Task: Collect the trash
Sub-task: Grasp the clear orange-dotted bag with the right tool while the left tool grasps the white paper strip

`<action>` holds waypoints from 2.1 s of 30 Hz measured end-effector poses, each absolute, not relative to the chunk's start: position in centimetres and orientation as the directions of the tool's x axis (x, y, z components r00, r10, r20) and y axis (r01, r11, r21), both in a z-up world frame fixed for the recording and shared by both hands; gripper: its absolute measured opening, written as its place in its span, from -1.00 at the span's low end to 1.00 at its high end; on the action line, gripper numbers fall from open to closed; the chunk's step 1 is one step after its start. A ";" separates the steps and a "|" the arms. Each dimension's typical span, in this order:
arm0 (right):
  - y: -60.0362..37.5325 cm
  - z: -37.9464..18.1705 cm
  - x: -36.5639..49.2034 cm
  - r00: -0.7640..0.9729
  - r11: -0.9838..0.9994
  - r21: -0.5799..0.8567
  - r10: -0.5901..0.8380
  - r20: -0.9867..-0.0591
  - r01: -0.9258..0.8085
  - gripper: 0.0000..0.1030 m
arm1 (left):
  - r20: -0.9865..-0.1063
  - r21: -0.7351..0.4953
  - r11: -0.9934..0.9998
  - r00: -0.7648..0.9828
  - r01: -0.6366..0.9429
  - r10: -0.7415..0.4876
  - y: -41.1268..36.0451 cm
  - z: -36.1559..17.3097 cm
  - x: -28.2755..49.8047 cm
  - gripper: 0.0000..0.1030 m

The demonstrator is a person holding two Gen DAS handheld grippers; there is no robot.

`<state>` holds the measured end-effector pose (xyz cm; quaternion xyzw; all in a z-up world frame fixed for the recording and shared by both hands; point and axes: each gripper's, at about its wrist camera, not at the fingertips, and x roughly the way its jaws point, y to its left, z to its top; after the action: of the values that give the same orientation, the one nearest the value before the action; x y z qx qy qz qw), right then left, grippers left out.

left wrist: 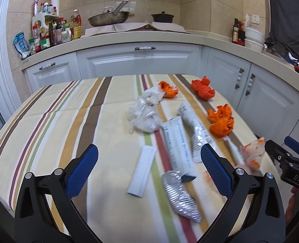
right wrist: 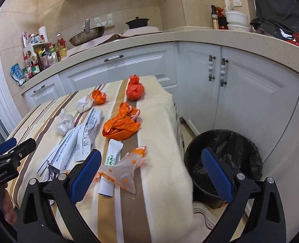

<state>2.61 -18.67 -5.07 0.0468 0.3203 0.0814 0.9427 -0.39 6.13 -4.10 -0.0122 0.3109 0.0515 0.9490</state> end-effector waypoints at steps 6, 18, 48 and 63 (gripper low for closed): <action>-17.2 -5.9 2.9 0.759 0.978 0.133 0.211 -0.616 -0.163 0.82 | -0.617 0.023 0.994 0.781 -0.105 0.096 7.4 -5.3 -1.0 0.90; -16.2 -6.2 3.1 0.733 0.963 0.167 0.270 -0.624 -0.213 0.30 | -0.653 -0.012 0.997 0.755 -0.077 0.050 8.2 -6.3 -0.8 0.55; -16.6 -6.3 2.7 0.712 0.937 0.235 0.349 -0.609 -0.258 -0.50 | -0.697 -0.028 0.998 0.717 -0.058 0.022 8.7 -9.0 -0.3 -0.38; -16.9 -5.9 2.4 0.733 0.943 0.215 0.334 -0.593 -0.255 -0.64 | -0.674 -0.066 0.997 0.739 -0.036 -0.018 8.9 -8.6 -0.8 -0.80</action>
<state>2.38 -16.86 -5.85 0.0597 0.3293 0.1586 0.9289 -0.79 8.89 -8.58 -0.0375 0.3613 0.0049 0.9317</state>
